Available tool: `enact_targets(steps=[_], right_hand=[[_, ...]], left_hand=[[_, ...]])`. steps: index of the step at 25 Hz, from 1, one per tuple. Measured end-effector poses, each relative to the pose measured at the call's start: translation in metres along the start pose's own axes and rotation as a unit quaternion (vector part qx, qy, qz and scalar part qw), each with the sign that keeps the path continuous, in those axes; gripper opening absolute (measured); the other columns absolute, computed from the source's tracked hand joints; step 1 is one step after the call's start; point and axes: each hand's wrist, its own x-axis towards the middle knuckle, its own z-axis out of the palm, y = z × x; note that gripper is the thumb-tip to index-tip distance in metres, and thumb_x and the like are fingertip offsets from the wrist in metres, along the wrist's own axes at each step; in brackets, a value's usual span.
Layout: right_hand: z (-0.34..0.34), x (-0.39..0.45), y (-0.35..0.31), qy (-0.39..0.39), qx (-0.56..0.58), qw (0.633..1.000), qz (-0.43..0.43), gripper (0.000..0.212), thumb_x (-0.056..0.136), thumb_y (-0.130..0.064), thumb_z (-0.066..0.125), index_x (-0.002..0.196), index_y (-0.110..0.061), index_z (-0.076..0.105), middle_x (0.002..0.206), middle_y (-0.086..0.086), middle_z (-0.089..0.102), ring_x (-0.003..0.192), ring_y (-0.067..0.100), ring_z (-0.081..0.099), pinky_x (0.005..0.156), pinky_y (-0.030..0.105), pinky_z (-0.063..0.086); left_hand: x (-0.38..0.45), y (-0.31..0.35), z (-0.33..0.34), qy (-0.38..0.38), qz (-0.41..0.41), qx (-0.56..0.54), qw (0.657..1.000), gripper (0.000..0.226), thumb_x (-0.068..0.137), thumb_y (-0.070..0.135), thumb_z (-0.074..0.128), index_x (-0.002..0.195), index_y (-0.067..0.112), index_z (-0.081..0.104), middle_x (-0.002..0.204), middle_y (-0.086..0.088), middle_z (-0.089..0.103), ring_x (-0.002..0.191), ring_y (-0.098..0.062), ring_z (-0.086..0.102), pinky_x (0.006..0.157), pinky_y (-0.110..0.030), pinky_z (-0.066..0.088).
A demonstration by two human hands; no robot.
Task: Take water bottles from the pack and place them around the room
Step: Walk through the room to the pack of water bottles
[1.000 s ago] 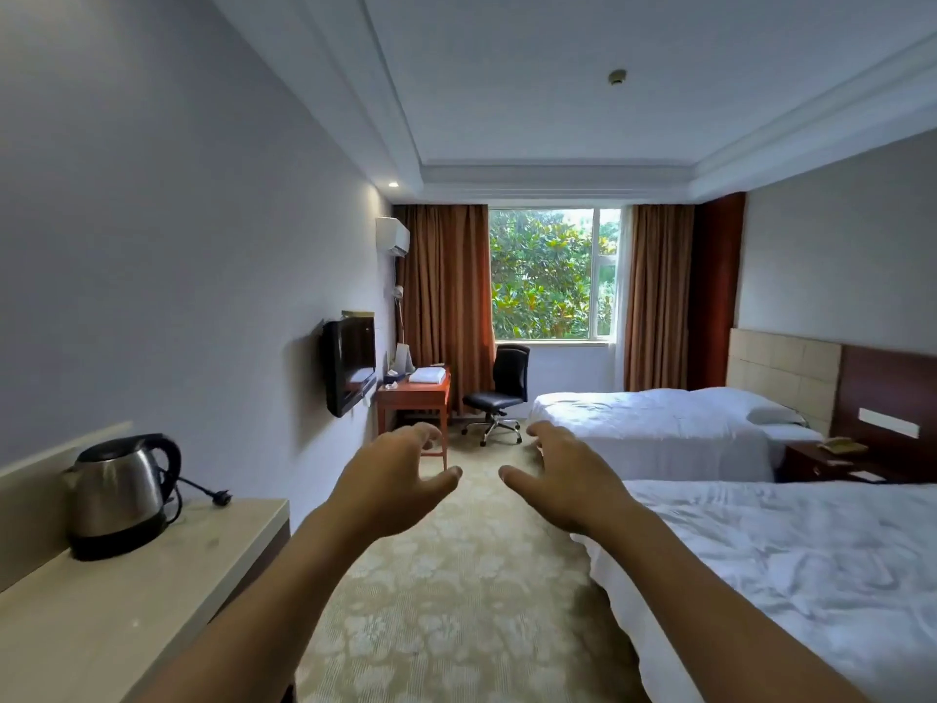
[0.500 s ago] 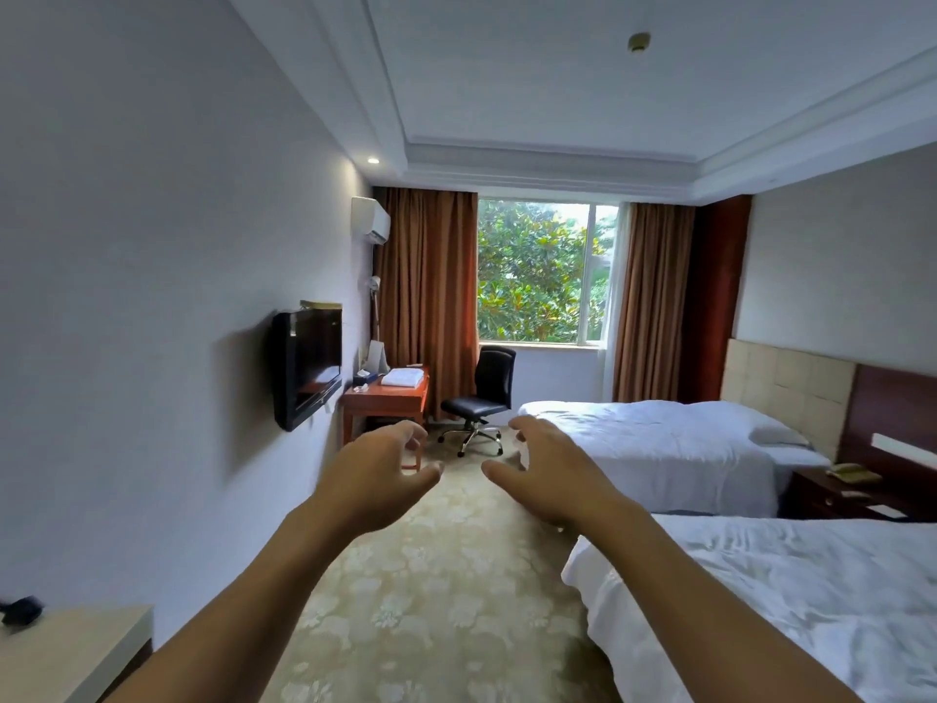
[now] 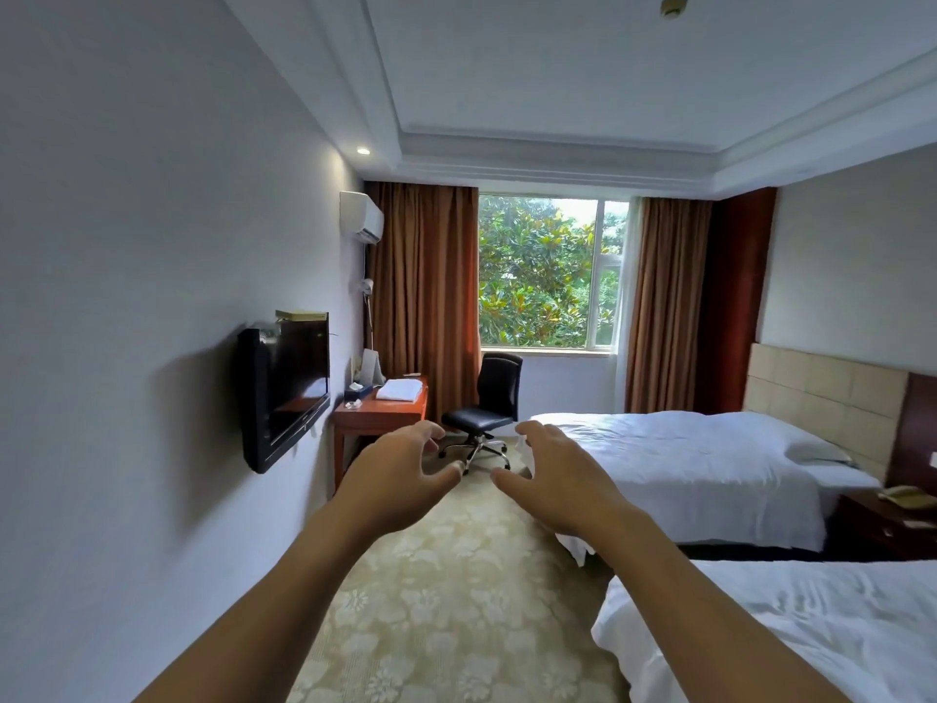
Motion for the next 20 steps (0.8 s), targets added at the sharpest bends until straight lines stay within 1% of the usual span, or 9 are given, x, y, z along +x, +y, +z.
enact_targets(steps=[2, 4, 6, 8, 11, 13, 16, 20], right_hand=[[0.023, 0.042, 0.019, -0.002, 0.012, 1.0, -0.005, 0.076, 0.085, -0.056, 0.061, 0.148, -0.023, 0.038, 0.15, 0.001, 0.046, 0.124, 0.021, 0.054, 0.098, 0.038, 0.047], [0.047, 0.084, 0.041, -0.002, 0.01, 1.0, -0.013, 0.076, 0.085, -0.056, 0.061, 0.148, -0.022, 0.038, 0.151, 0.001, 0.046, 0.129, 0.021, 0.05, 0.101, 0.037, 0.045], [0.066, 0.128, 0.065, 0.0, 0.015, 1.0, -0.018, 0.075, 0.085, -0.057, 0.061, 0.148, -0.023, 0.039, 0.149, 0.0, 0.047, 0.13, 0.022, 0.049, 0.099, 0.036, 0.045], [0.084, 0.182, 0.094, 0.001, 0.008, 1.0, -0.029, 0.072, 0.085, -0.058, 0.061, 0.145, -0.022, 0.04, 0.143, 0.002, 0.051, 0.124, 0.023, 0.052, 0.095, 0.037, 0.047], [0.099, 0.272, 0.13, -0.006, -0.014, 0.999, -0.049, 0.067, 0.086, -0.058, 0.059, 0.14, -0.021, 0.043, 0.132, 0.003, 0.056, 0.115, 0.023, 0.053, 0.09, 0.037, 0.047], [0.106, 0.324, 0.145, -0.013, -0.012, 0.998, -0.057, 0.062, 0.085, -0.058, 0.058, 0.136, -0.023, 0.046, 0.126, 0.001, 0.058, 0.106, 0.02, 0.054, 0.087, 0.037, 0.049], [0.116, 0.394, 0.168, -0.015, 0.004, 0.997, -0.074, 0.059, 0.086, -0.057, 0.058, 0.133, -0.023, 0.046, 0.125, 0.001, 0.058, 0.101, 0.017, 0.054, 0.085, 0.035, 0.049], [0.143, 0.464, 0.195, -0.023, 0.009, 0.997, -0.071, 0.061, 0.087, -0.056, 0.059, 0.136, -0.022, 0.045, 0.127, 0.002, 0.058, 0.102, 0.017, 0.055, 0.084, 0.033, 0.048]], left_hand=[[0.035, -0.025, 0.025, 0.001, -0.004, 0.008, 1.0, 0.061, 0.083, 0.057, 0.063, 0.134, 0.026, 0.055, 0.12, 0.007, 0.068, 0.094, -0.002, 0.052, 0.077, -0.023, 0.045], [0.069, -0.047, 0.052, -0.002, -0.008, 0.014, 1.0, 0.06, 0.084, 0.056, 0.063, 0.135, 0.025, 0.055, 0.122, 0.006, 0.068, 0.095, -0.002, 0.052, 0.078, -0.023, 0.046], [0.105, -0.066, 0.076, -0.007, -0.01, 0.026, 1.0, 0.06, 0.083, 0.057, 0.062, 0.135, 0.026, 0.055, 0.122, 0.008, 0.067, 0.095, -0.002, 0.052, 0.08, -0.025, 0.048], [0.151, -0.085, 0.102, -0.001, -0.008, 0.036, 0.999, 0.059, 0.083, 0.056, 0.062, 0.134, 0.026, 0.055, 0.121, 0.009, 0.067, 0.097, -0.003, 0.054, 0.083, -0.027, 0.049], [0.232, -0.108, 0.133, 0.004, -0.017, 0.034, 0.999, 0.057, 0.085, 0.053, 0.063, 0.133, 0.025, 0.056, 0.121, 0.007, 0.068, 0.1, -0.004, 0.057, 0.08, -0.021, 0.045], [0.279, -0.122, 0.148, 0.002, -0.021, 0.049, 0.999, 0.058, 0.085, 0.053, 0.063, 0.135, 0.025, 0.056, 0.122, 0.008, 0.067, 0.101, -0.004, 0.058, 0.081, -0.02, 0.045], [0.343, -0.147, 0.174, 0.012, -0.02, 0.055, 0.998, 0.059, 0.085, 0.057, 0.061, 0.134, 0.026, 0.055, 0.122, 0.009, 0.067, 0.104, -0.005, 0.058, 0.089, -0.026, 0.05], [0.412, -0.182, 0.211, -0.007, -0.023, 0.063, 0.998, 0.06, 0.085, 0.056, 0.06, 0.136, 0.025, 0.054, 0.124, 0.007, 0.067, 0.103, -0.003, 0.056, 0.088, -0.026, 0.049]])
